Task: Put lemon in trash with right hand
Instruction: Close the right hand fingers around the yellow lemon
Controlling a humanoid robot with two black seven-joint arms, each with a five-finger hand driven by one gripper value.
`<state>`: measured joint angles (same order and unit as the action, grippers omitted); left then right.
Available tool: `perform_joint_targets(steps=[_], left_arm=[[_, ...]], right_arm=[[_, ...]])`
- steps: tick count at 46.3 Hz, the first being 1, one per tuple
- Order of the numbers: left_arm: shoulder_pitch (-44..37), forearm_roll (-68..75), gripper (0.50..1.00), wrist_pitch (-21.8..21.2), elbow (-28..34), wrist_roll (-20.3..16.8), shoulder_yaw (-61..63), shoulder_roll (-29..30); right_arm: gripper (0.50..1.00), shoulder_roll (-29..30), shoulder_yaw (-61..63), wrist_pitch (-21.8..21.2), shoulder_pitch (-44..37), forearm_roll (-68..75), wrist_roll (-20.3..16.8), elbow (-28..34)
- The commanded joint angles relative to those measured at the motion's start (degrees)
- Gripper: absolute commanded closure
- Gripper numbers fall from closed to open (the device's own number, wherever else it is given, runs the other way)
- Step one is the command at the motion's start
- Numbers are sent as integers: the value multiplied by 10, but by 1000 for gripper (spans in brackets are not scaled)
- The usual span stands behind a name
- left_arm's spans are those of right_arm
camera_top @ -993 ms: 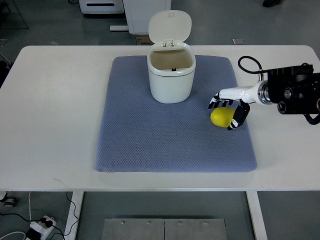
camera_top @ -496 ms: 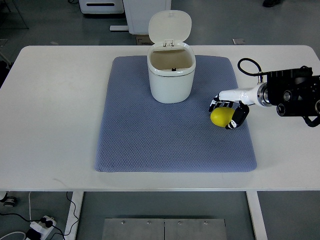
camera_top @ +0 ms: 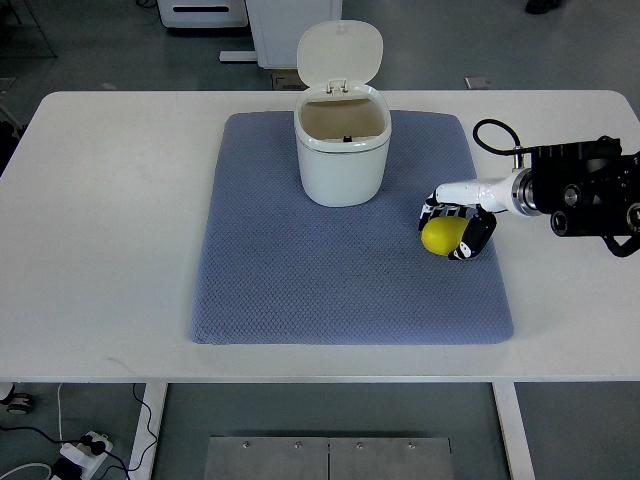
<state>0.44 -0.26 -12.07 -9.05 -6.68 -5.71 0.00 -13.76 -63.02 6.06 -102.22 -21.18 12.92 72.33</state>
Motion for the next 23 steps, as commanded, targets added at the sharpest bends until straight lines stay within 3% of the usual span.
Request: perform_joint_targets(steps=[1,7,23], left_arm=[[0,0,500,0,0,0,0,0],[0,0,500,0,0,0,0,0],[0,0,500,0,0,0,0,0]], right_arm=[[879,0,0,0,0,1,0,0],[1000,0,0,6,1,1,1,0],[1000,-7,-2,11,-7,12,27,-1]])
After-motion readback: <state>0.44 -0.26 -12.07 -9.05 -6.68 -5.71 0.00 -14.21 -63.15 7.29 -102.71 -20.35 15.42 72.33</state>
